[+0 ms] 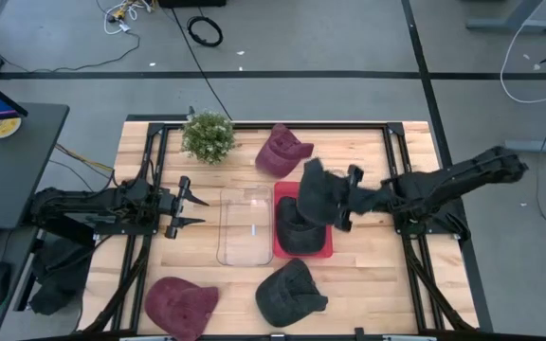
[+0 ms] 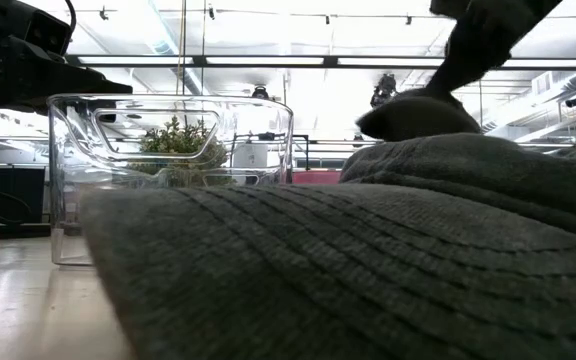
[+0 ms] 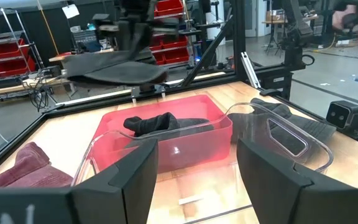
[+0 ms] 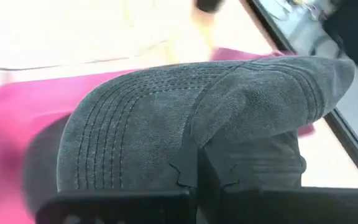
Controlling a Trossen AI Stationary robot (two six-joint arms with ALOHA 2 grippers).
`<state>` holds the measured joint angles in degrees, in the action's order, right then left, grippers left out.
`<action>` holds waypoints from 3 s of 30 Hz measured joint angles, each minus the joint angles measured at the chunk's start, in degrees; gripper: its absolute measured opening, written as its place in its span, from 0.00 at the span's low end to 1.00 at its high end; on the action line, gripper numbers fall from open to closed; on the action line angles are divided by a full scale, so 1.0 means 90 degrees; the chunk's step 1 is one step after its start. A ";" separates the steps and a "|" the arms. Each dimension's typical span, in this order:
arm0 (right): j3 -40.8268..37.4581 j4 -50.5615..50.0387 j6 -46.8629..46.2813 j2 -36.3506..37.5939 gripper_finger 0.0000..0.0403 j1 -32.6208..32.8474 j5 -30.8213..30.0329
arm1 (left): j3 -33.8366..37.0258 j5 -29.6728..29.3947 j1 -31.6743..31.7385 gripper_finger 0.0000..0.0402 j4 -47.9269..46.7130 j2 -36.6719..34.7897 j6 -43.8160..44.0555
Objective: Pick & Place hat
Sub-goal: Stack the top black cap onto the black cap in the red bin
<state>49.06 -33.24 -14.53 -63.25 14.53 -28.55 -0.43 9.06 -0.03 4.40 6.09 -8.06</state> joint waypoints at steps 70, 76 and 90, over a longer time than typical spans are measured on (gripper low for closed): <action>0.1259 0.0865 0.0448 -0.3955 0.08 -0.0095 0.2084 | -0.0001 0.0000 -0.0001 0.55 0.0000 0.0001 -0.0001; 0.1248 0.0852 0.0449 -0.3917 0.24 -0.0091 0.2119 | -0.0001 0.0000 -0.0001 0.55 0.0001 -0.0001 0.0001; 0.1224 0.0763 -0.0634 -0.3212 0.42 -0.0066 0.2658 | 0.0000 0.0000 -0.0001 0.55 0.0002 0.0000 -0.0002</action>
<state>60.07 -26.37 -20.24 -92.16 13.93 -4.62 -0.43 9.06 -0.03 4.42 6.09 -8.08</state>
